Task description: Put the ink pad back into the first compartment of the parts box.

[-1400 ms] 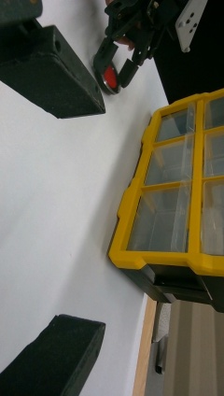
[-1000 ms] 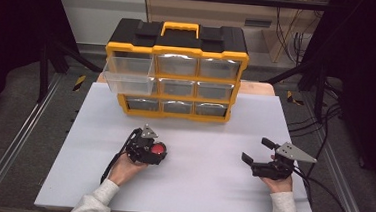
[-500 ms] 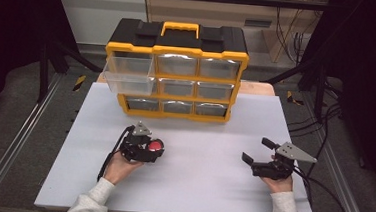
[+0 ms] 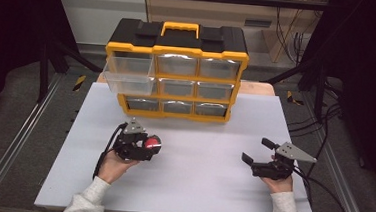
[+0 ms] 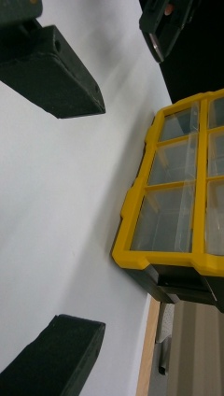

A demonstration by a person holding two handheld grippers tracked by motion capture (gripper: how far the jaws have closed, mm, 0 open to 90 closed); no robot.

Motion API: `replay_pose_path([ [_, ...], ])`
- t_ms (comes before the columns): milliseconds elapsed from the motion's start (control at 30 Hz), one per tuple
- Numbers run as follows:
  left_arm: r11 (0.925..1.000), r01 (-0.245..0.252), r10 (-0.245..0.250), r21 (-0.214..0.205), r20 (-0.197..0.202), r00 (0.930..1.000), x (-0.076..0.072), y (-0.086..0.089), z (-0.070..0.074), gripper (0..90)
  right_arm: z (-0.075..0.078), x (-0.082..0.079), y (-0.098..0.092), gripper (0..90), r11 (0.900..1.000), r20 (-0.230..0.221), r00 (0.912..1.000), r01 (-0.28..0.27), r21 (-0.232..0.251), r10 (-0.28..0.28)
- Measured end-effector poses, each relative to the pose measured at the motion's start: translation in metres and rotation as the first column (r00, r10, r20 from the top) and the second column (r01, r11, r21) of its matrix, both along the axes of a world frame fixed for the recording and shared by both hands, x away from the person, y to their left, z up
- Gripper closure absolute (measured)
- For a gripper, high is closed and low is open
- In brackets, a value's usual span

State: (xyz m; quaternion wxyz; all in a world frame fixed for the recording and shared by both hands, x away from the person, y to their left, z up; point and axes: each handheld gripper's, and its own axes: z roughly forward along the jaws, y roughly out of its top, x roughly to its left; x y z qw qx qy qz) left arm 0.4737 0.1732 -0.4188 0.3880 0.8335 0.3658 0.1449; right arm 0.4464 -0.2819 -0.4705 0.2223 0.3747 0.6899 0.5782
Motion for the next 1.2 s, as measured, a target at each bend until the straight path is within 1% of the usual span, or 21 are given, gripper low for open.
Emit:
replay_pose_path([
  [33, 1.0000, -0.002, 0.002, -0.003, 0.007, 1.0000, -0.001, 0.002, 0.004, 29.5, 0.000, 0.000, 0.000, 0.3, 1.0000, 0.001, 1.0000, 0.001, 0.000, -0.001],
  [67, 1.0000, -0.002, 0.002, -0.003, 0.007, 1.0000, -0.001, 0.002, 0.004, 29.4, 0.000, 0.000, 0.000, 0.3, 1.0000, 0.001, 1.0000, 0.001, 0.000, -0.001],
  [133, 0.9999, -0.009, 0.009, -0.015, 0.017, 0.9998, -0.002, 0.007, 0.009, 29.5, 0.000, 0.000, 0.000, 0.3, 1.0000, 0.002, 1.0000, 0.002, 0.002, -0.002],
  [200, 0.9998, -0.010, 0.010, -0.015, 0.020, 0.9998, -0.002, 0.009, 0.011, 29.4, 0.000, 0.000, 0.000, 0.3, 1.0000, 0.003, 1.0000, 0.002, 0.002, -0.002],
  [300, 0.9990, -0.026, 0.027, -0.035, 0.032, 0.9991, -0.004, 0.016, 0.018, 29.4, 0.001, -0.001, 0.000, 0.3, 1.0000, 0.000, 1.0000, 0.002, 0.006, -0.002],
  [500, 0.9984, -0.037, 0.039, -0.044, 0.050, 0.9980, -0.006, 0.023, 0.026, 29.4, 0.000, 0.000, 0.000, 0.3, 1.0000, 0.003, 1.0000, 0.001, 0.000, -0.001],
  [533, 0.9978, -0.041, 0.044, -0.053, 0.057, 0.9974, -0.008, 0.025, 0.030, 29.4, 0.000, 0.000, 0.000, 0.3, 1.0000, -0.004, 1.0000, -0.002, 0.002, 0.002],
  [567, 0.9978, -0.041, 0.044, -0.053, 0.057, 0.9974, -0.008, 0.025, 0.030, 29.5, 0.000, 0.000, 0.000, 0.3, 1.0000, -0.004, 1.0000, -0.002, 0.002, 0.002],
  [600, 0.9975, -0.043, 0.047, -0.056, 0.066, 0.9967, -0.009, 0.027, 0.033, 29.5, 0.000, 0.000, 0.000, 0.3, 1.0000, -0.003, 1.0000, -0.002, 0.001, 0.002],
  [667, 0.9974, -0.043, 0.047, -0.057, 0.070, 0.9964, -0.009, 0.029, 0.035, 29.4, 0.000, 0.000, 0.000, 0.3, 1.0000, 0.000, 1.0000, -0.002, 0.000, 0.002],
  [700, 0.9967, -0.047, 0.052, -0.066, 0.076, 0.9958, -0.010, 0.030, 0.039, 29.4, 0.000, 0.000, 0.001, 0.3, 1.0000, -0.004, 1.0000, -0.002, -0.001, 0.002],
  [733, 0.9967, -0.047, 0.052, -0.066, 0.076, 0.9958, -0.010, 0.030, 0.039, 29.5, 0.000, 0.000, 0.001, 0.3, 1.0000, -0.004, 1.0000, -0.003, -0.004, 0.003],
  [967, 0.9956, -0.048, 0.056, -0.081, 0.098, 0.9937, -0.015, 0.037, 0.052, 29.5, 0.000, 0.000, 0.000, 0.3, 1.0000, -0.004, 1.0000, -0.001, -0.004, 0.001],
  [1000, 0.9956, -0.048, 0.056, -0.081, 0.098, 0.9937, -0.015, 0.037, 0.052, 29.5, 0.000, 0.000, 0.000, 0.3, 1.0000, -0.004, 1.0000, -0.001, -0.004, 0.001],
  [1167, 0.9938, -0.057, 0.068, -0.096, 0.117, 0.9908, -0.017, 0.042, 0.062, 29.4, 0.000, 0.000, 0.001, 0.3, 1.0000, -0.009, 1.0000, -0.004, -0.006, 0.003],
  [1200, 0.9938, -0.057, 0.068, -0.096, 0.117, 0.9908, -0.017, 0.042, 0.062, 29.4, 0.000, 0.000, 0.001, 0.3, 1.0000, -0.009, 1.0000, -0.004, -0.006, 0.003],
])
